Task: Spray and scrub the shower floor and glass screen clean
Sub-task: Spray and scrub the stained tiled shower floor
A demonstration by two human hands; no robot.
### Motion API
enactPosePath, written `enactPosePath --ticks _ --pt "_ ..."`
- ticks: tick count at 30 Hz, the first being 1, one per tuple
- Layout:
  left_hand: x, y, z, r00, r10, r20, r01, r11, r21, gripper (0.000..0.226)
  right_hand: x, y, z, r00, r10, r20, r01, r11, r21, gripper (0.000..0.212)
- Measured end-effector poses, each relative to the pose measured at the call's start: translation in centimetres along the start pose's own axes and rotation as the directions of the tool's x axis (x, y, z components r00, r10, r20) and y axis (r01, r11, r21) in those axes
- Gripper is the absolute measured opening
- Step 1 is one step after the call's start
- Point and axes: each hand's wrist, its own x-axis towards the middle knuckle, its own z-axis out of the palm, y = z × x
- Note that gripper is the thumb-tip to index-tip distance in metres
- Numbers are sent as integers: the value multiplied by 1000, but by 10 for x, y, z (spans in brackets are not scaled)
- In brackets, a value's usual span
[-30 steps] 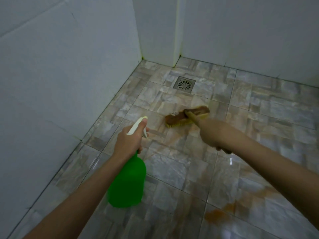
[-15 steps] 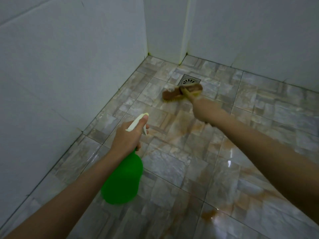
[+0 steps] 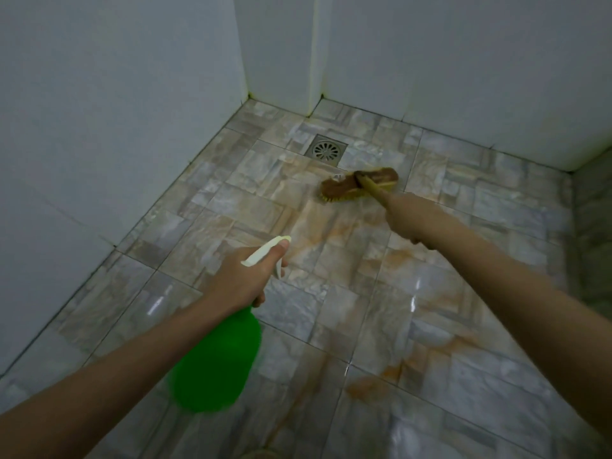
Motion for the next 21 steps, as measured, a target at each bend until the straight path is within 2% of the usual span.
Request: enactPosePath --ticks 3,5,6,9,11,13,17,19,21 --pt "-1 2 4 999 28 28 -27 999 -19 64 -63 20 -3 988 46 147 -58 995 77 81" --pt "-1 3 4 999 35 25 -35 999 -33 58 -105 14 3 964 34 263 -64 992 106 79" --pt "0 3 4 999 35 20 -34 999 -27 55 -112 6 9 961 14 277 -46 993 108 82" --pt "1 6 7 999 33 21 -33 999 0 56 -81 -15 23 994 -48 103 48 999 2 88" --pt "1 9 9 999 43 29 -43 999 7 55 -47 -13 24 1000 -26 -10 26 999 -30 88" --pt "0 12 9 999 46 23 -46 999 23 51 -40 -2 14 999 -28 15 28 1000 -2 86" --pt "-2 13 10 999 42 25 -42 999 8 51 -103 6 18 982 42 185 -51 998 43 84" --pt "-3 12 11 999 23 29 -23 1000 13 49 -102 2 24 986 50 158 -60 997 55 86" --pt "-3 13 17 998 19 59 -21 999 26 52 -71 10 25 997 59 59 -61 998 23 87"
